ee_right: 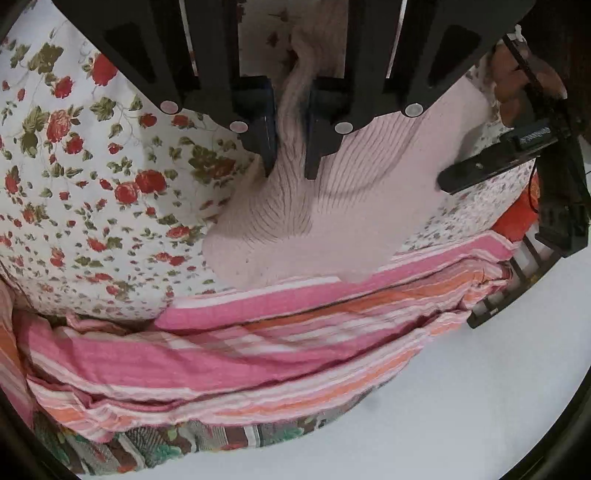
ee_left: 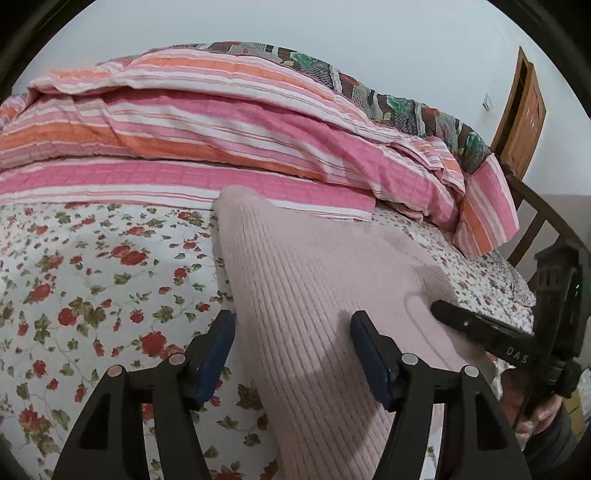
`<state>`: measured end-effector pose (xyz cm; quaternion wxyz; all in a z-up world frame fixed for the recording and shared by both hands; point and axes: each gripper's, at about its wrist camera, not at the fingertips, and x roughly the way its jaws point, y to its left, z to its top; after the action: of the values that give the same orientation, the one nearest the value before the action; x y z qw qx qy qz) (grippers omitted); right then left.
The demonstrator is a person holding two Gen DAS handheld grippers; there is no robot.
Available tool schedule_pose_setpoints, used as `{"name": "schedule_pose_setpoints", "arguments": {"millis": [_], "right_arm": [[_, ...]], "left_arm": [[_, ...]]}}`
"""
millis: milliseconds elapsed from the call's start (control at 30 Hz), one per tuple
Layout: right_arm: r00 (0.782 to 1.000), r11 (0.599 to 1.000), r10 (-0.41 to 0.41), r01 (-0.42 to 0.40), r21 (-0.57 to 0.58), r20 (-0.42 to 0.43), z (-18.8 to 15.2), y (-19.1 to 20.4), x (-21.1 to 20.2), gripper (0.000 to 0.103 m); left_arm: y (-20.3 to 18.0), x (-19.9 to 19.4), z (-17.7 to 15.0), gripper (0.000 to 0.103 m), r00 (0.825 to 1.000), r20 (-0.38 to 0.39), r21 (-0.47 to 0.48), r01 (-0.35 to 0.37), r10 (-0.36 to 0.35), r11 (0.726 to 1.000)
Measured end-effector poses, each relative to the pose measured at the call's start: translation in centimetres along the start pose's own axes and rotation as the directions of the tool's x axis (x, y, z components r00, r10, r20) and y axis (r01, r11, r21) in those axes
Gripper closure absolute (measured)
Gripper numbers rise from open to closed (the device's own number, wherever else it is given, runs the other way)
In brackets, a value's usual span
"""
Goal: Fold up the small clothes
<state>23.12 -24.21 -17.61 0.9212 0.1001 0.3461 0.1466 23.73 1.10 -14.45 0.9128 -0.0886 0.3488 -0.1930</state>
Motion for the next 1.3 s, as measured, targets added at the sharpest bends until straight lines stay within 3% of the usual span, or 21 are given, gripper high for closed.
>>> {"name": "schedule_pose_setpoints", "arguments": {"millis": [233, 367, 467, 533, 633, 700, 900, 1133, 1233, 1300], "right_arm": [[0.997, 0.996, -0.069, 0.068, -0.054, -0.031, 1.8, 1.3, -0.3, 0.082], [0.996, 0.996, -0.016, 0.023, -0.091, 0.083, 3.7, 2.6, -1.9, 0.076], [0.993, 0.992, 0.001, 0.014, -0.124, 0.119, 4.2, 3.5, -1.6, 0.076], [0.998, 0.99, -0.006, 0.015, -0.143, 0.067, 3.5, 3.5, -0.1, 0.076], [0.993, 0.98, -0.112, 0.106, -0.167, -0.032, 2.0, 2.9, 2.6, 0.078], [0.994, 0.978, -0.113, 0.112, -0.178, 0.001, 1.5, 2.9, 2.3, 0.078], [0.991, 0.971, -0.132, 0.127, -0.205, -0.013, 1.4, 3.1, 2.3, 0.078], [0.994, 0.979, -0.104, 0.098, -0.18, -0.024, 1.3, 2.4, 2.1, 0.078], [0.994, 0.977, -0.111, 0.105, -0.186, -0.019, 1.3, 2.6, 2.1, 0.078], [0.994, 0.977, -0.111, 0.106, -0.186, -0.018, 1.3, 2.6, 2.1, 0.078]], "left_arm": [[0.7, 0.0, 0.3, 0.039, 1.0, -0.008, -0.05, 0.025, -0.026, 0.998], [1.3, 0.1, 0.3, 0.039, 0.999, -0.004, -0.076, 0.035, -0.036, 0.996], [1.7, 0.3, 0.3, 0.039, 0.999, -0.011, -0.097, 0.05, -0.051, 0.994], [1.9, 0.5, 0.3, 0.039, 0.998, -0.017, -0.111, 0.06, -0.063, 0.992], [2.3, 0.9, 0.2, 0.038, 0.995, -0.033, -0.143, 0.087, -0.093, 0.986], [2.6, 1.0, 0.1, 0.038, 0.994, -0.036, -0.162, 0.099, -0.106, 0.982], [3.5, 2.5, 0.9, 0.038, 0.984, -0.072, -0.243, 0.144, -0.165, 0.959], [4.8, 7.0, 4.8, 0.04, 0.973, -0.153, -0.284, 0.126, -0.175, 0.951], [5.5, 9.3, 6.1, 0.043, 0.97, -0.18, -0.291, 0.106, -0.164, 0.951], [6.1, 10.4, 6.6, 0.054, 0.969, -0.189, -0.312, 0.093, -0.157, 0.946]]}}
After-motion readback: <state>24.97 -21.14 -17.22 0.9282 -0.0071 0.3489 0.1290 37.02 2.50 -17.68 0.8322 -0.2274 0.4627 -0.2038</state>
